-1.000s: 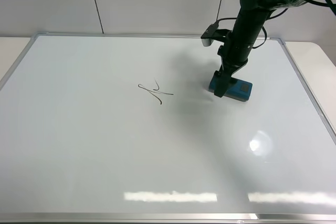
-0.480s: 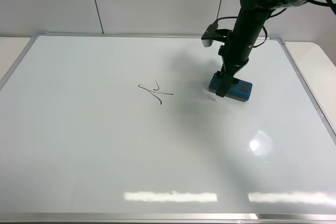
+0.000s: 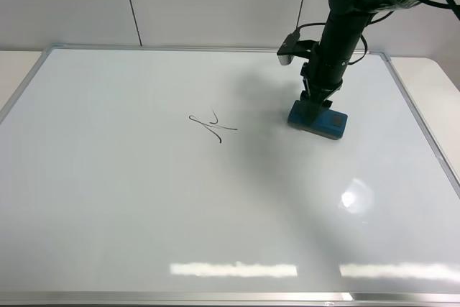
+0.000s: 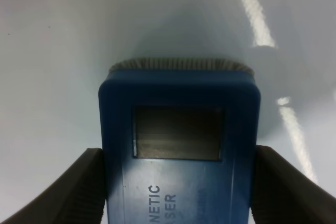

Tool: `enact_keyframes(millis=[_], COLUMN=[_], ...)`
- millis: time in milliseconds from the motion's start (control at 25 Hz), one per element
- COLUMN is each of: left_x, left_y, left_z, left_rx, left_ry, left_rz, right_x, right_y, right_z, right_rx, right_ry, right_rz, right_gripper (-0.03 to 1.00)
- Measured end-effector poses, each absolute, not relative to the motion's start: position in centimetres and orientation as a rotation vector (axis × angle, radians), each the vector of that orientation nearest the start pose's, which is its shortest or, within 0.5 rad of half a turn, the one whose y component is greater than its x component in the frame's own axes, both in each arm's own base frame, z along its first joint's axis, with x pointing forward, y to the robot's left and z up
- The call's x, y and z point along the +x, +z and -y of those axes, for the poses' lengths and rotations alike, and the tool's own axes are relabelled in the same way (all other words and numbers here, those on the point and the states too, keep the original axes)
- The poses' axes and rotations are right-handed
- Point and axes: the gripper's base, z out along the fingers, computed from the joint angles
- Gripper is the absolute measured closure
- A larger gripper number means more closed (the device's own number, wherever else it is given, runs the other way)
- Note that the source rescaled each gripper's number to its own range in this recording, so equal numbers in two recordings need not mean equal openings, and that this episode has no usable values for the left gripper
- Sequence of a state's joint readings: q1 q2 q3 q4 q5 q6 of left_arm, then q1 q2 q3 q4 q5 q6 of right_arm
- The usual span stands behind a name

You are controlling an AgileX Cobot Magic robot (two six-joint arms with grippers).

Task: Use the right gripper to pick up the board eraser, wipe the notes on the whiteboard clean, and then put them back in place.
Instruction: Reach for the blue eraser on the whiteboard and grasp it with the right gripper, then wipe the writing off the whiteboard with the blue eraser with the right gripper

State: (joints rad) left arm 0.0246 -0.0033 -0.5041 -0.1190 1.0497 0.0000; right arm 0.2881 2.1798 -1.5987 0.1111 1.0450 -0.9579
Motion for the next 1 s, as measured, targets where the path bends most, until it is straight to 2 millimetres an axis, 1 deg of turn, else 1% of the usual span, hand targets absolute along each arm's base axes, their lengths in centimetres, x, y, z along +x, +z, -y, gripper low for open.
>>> enact_keyframes(millis=[160,240,480,600,680,760,1000], left_x=[-0.6,-0.6,-0.6,-0.6,-0.6,-0.6,-0.6], left_y=[28.0,28.0,28.0,28.0,28.0,28.0,28.0], left_z=[1.0,1.0,1.0,1.0,1.0,1.0,1.0], left_rx=[-0.02,-0.02,-0.02,-0.02,-0.02,-0.02,-0.02], left_ry=[-0.126,-0.126,-0.126,-0.126,-0.126,-0.126,-0.126], left_rz=[-2.022,-2.022,-2.022,-2.022,-2.022,-2.022,-2.022], right_x=[40.7,40.7,40.1,39.3,38.7,37.9,34.5], right_y=[14.4,15.1,19.2,20.5,20.9,20.8,20.8], right_z=[-13.0,-13.1,-13.5,-14.3,-15.7,-17.4,-23.9], right_rx=[-1.72,-1.695,-1.567,-1.503,-1.467,-1.431,-1.395], right_ry=[0.124,0.133,0.177,0.206,0.208,0.194,0.127], right_rz=[-2.546,-2.536,-2.499,-2.524,-2.55,-2.59,-2.606], right_gripper=[0.96,0.96,0.96,0.96,0.96,0.96,0.96])
